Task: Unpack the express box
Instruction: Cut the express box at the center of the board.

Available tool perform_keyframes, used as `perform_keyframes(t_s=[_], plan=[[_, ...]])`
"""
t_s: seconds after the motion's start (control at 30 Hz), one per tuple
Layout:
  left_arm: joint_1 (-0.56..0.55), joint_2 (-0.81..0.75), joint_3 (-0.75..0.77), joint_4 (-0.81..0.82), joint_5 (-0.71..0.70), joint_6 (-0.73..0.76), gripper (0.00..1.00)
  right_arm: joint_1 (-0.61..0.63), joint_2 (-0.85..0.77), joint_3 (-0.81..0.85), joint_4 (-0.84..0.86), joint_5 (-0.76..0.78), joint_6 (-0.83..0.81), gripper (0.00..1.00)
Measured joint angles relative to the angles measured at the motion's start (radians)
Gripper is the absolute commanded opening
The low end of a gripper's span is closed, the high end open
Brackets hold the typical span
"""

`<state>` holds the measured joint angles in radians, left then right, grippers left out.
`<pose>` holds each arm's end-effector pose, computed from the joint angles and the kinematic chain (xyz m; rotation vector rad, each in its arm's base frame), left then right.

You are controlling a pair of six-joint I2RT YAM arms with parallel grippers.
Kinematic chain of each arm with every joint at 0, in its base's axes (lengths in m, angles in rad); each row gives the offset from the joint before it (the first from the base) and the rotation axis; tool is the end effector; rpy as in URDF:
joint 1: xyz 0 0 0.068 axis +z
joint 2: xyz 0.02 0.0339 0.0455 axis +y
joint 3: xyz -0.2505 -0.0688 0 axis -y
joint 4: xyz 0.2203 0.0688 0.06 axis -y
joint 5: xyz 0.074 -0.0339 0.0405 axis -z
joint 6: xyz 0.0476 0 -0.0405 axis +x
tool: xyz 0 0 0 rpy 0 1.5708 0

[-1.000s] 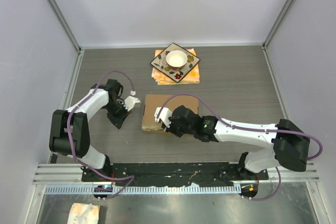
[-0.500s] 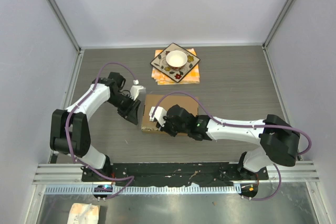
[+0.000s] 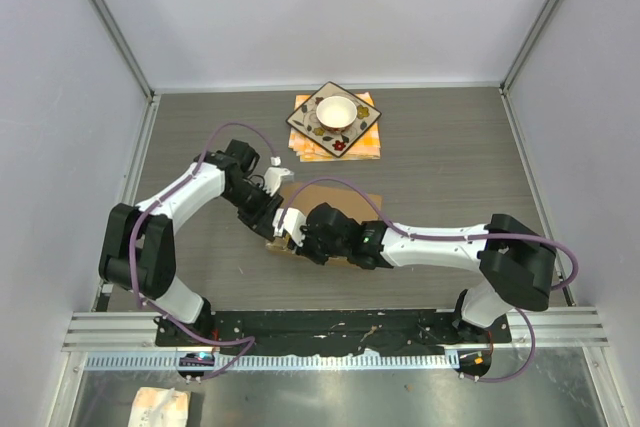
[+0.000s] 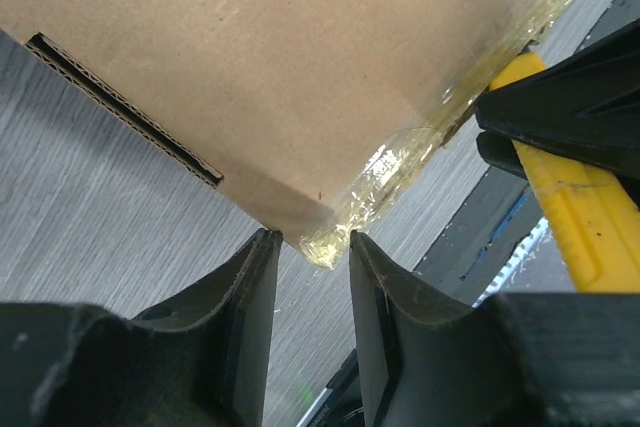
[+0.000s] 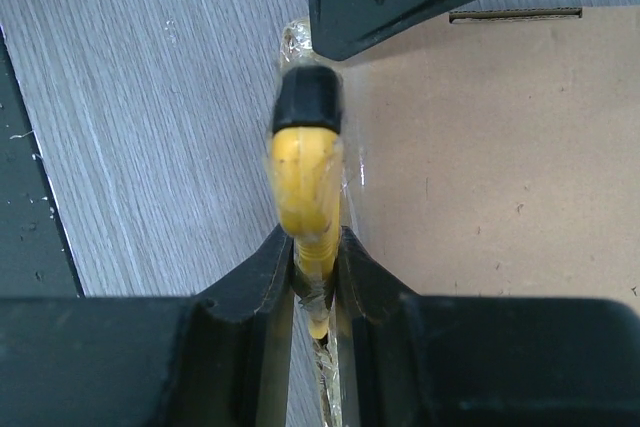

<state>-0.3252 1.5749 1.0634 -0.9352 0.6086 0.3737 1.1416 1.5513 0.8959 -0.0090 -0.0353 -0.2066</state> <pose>0.2344 -0.1077 0.1963 1.0357 2.6786 -0.8971 0.1325 0.2935 0.2023 -1.4457 1.7780 0.5390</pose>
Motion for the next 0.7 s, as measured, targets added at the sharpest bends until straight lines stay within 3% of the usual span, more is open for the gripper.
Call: perform_keyframes(t_s=[0.4, 0.5, 0.53, 0.6, 0.7], plan=[[-0.028, -0.002, -0.026, 0.002, -0.057, 0.055, 0.35, 0.006, 0.000, -0.002, 0.009, 0.000, 0.009, 0.01], [-0.033, -0.003, -0.026, 0.003, -0.061, 0.057, 0.22, 0.006, 0.000, -0.002, 0.009, 0.000, 0.009, 0.01], [-0.035, -0.002, -0.026, 0.004, -0.067, 0.057, 0.11, 0.007, 0.000, -0.003, 0.009, -0.001, 0.010, 0.01], [-0.037, 0.001, -0.024, 0.002, -0.076, 0.051, 0.02, 0.008, 0.000, -0.003, 0.009, -0.001, 0.011, 0.01], [-0.037, 0.012, -0.014, -0.005, -0.082, 0.035, 0.00, 0.011, -0.007, -0.008, 0.007, -0.005, 0.019, 0.01]])
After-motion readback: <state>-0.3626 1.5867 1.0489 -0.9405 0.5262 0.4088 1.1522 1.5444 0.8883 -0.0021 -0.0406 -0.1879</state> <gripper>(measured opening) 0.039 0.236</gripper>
